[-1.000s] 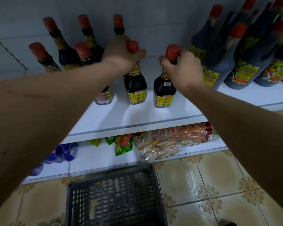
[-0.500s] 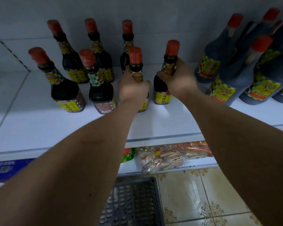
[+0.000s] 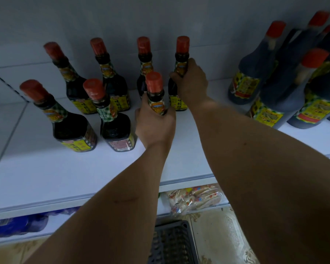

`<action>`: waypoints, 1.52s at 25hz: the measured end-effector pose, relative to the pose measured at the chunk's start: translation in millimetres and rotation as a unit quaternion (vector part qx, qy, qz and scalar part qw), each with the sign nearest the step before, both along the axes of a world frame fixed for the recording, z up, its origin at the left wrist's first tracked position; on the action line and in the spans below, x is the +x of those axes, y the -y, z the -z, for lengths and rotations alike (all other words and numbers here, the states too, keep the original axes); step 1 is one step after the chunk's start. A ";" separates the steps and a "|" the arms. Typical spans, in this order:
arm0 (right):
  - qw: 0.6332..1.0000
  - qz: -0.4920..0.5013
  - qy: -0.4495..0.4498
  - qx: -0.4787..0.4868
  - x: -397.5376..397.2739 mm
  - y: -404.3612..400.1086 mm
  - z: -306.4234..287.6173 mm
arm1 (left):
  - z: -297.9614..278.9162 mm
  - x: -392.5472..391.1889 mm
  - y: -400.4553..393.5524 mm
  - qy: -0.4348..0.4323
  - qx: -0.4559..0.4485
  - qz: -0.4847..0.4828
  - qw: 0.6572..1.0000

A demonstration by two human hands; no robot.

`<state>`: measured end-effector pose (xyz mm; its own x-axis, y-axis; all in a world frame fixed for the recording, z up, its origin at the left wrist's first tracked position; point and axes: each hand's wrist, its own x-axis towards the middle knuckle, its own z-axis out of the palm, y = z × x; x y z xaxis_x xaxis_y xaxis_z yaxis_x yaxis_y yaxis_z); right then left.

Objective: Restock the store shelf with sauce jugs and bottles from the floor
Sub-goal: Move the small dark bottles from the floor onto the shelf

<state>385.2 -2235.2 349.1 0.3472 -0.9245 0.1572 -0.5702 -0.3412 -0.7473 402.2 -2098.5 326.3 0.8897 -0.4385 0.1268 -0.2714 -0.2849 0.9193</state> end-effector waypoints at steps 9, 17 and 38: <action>1.000 -0.015 -0.008 -0.011 11.1 7.3 1.1 | 10.8 2.6 -0.5 0.089 0.008 -0.030 0.996; 1.000 -0.013 -0.013 0.016 8.6 4.1 3.5 | 12.2 1.9 -0.8 0.098 0.011 -0.033 0.995; 0.998 -0.022 0.035 0.036 -82.0 -150.8 94.1 | 13.1 -0.2 -11.3 0.072 -0.043 0.028 0.996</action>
<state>303.2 -2084.4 255.0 0.3785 -0.9183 0.1165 -0.5007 -0.3089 -0.8086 402.0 -2087.2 313.2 0.8342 -0.4685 0.2910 -0.4158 -0.1875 0.8899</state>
